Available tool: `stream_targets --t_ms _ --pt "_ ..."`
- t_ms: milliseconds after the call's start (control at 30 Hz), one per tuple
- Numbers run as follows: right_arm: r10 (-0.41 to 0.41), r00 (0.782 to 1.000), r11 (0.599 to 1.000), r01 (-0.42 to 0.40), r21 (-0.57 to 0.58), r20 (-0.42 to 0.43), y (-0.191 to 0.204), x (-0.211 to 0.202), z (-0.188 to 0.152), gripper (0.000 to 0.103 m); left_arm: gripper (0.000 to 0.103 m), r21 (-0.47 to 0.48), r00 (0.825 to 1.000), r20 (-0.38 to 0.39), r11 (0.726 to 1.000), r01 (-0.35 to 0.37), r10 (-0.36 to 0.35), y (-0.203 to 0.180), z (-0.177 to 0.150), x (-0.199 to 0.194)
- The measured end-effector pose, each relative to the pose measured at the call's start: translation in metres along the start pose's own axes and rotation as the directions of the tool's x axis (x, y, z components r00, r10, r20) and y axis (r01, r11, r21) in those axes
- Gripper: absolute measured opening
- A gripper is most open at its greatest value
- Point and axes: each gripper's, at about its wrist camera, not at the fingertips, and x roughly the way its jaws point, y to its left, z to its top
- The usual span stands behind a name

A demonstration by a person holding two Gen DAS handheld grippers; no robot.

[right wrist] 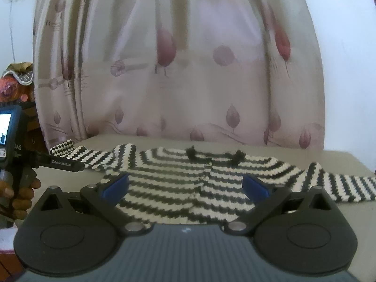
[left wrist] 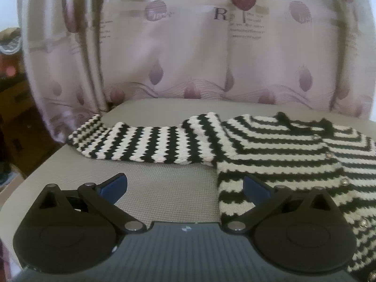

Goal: Fold small clothes
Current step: 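Move both grippers over the striped cardigan, aligning above its sleeve and body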

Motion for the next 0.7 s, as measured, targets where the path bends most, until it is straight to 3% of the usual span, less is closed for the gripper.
stream_targets --t_ms 133,700 --pt "-0.004 1.0 1.0 0.004 0.007 -0.01 -0.003 0.003 -0.005 0.103 0.103 0.021 0.999 -0.029 0.999 -0.034 0.034 -0.008 -0.001 0.006" --pt "-0.007 1.0 1.0 0.007 0.018 -0.015 -0.007 -0.001 -0.009 0.103 0.103 0.044 1.0 -0.029 0.999 -0.004 0.005 -0.022 -0.007 0.007"
